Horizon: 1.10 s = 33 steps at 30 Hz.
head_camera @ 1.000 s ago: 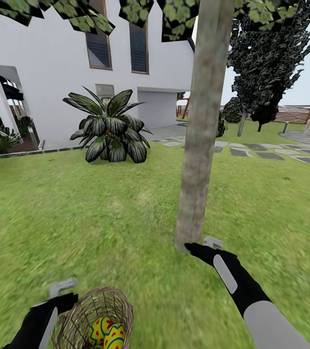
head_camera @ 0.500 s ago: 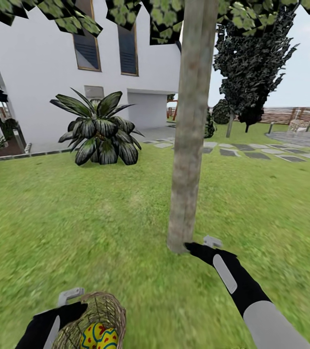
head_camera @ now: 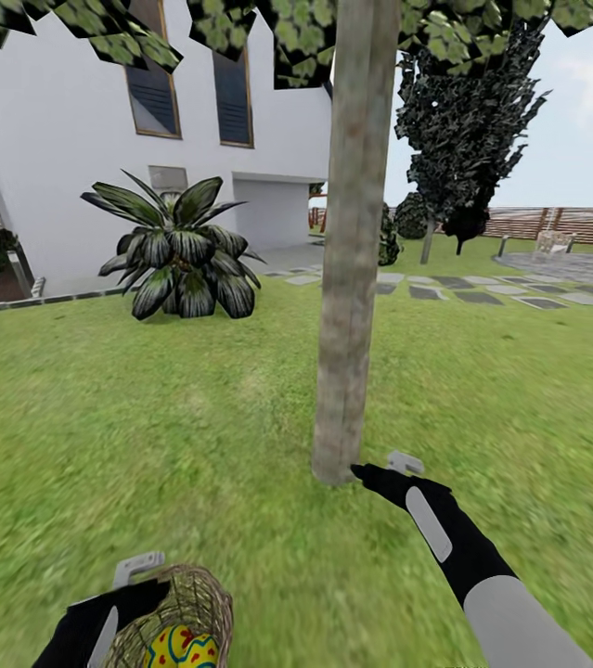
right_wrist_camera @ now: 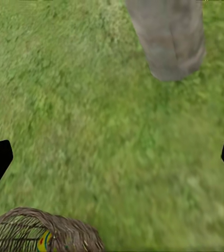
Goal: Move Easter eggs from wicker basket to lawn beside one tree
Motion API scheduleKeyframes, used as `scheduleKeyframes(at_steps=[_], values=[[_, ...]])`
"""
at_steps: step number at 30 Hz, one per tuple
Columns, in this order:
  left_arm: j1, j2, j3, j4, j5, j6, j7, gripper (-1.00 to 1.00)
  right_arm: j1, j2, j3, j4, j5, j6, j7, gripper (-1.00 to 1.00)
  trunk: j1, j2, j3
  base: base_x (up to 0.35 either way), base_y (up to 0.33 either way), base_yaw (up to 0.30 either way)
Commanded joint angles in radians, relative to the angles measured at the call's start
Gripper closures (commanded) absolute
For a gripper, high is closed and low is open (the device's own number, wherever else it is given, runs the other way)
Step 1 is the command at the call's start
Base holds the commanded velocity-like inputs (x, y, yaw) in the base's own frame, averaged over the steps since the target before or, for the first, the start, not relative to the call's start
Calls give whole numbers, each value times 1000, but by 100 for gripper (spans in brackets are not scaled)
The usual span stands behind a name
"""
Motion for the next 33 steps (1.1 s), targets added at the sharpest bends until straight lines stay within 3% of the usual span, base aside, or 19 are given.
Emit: scheduleKeyframes(at_steps=[1, 9, 27, 31, 33], values=[[-6, -1, 4, 9, -5, 5, -8, -100, -1, -1, 4, -1, -6, 3, -5, -100, 0, -1, -1, 0, 0, -135], [-59, 0, 3, 114, -2, 3, -8, -100, -1, -1, 4, -1, -6, 3, -5, -100, 0, -1, 3, 0, 0, -115], [-72, 6, 3, 139, -3, -13, -7, -100, -1, -1, 4, -1, -6, 3, -5, -100, 0, -1, 3, 0, 0, -6], [-106, 11, 2, 190, -3, -12, -7, -100, -1, 0, 4, -1, -6, 3, -5, -100, 0, -1, 3, 0, 0, 0], [-149, 16, 1, 254, -3, -13, -7, -100, -1, 0, 4, -2, -6, 3, -5, -100, 0, -1, 3, 0, 0, 0]])
